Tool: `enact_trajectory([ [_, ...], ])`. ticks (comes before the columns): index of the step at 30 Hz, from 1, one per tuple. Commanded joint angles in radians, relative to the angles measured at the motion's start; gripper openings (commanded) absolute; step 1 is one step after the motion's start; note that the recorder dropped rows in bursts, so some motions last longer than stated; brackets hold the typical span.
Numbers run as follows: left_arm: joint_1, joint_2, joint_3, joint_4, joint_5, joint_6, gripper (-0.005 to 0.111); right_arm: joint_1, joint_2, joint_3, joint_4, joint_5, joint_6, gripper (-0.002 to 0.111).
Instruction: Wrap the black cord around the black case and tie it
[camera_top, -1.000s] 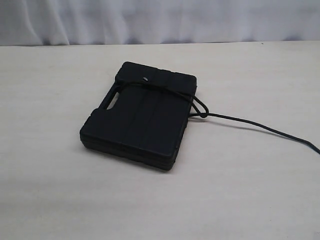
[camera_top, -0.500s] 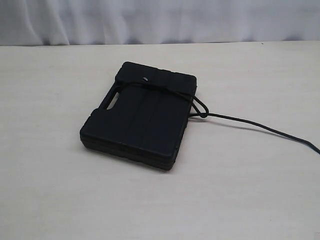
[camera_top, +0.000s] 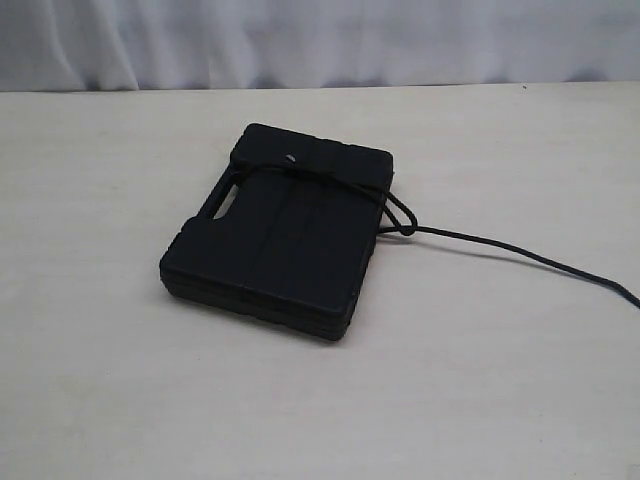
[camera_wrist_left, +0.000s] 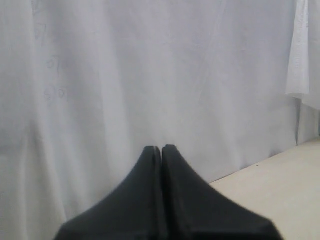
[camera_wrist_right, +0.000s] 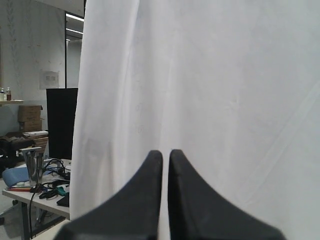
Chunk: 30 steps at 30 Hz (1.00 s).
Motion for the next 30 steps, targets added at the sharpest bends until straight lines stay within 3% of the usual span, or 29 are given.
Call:
enact_trajectory([
  [1,0.001,-0.003,0.0,-0.005,0.001,-0.004,0.0,0.001,-0.006,0.007,0.004,0.003,0.003,0.004],
  [17,0.001,-0.028,0.004,0.006,-0.005,-0.004,0.0,0.001,-0.006,0.007,0.004,0.005,0.003,0.004],
  [19,0.001,-0.072,0.013,0.127,-0.009,-0.071,0.0,0.001,-0.006,0.007,0.004,0.005,0.003,0.004],
  [23,0.001,-0.193,0.113,0.657,-0.134,-0.659,0.0,0.001,-0.006,0.007,0.004,0.005,0.003,0.004],
  [26,0.002,-0.253,0.194,0.684,-0.202,-0.685,0.0,0.001,-0.006,0.007,0.004,0.005,0.003,0.004],
  [30,0.096,-0.328,0.307,0.685,-0.215,-0.685,0.0,0.001,-0.006,0.007,0.004,0.005,0.003,0.004],
])
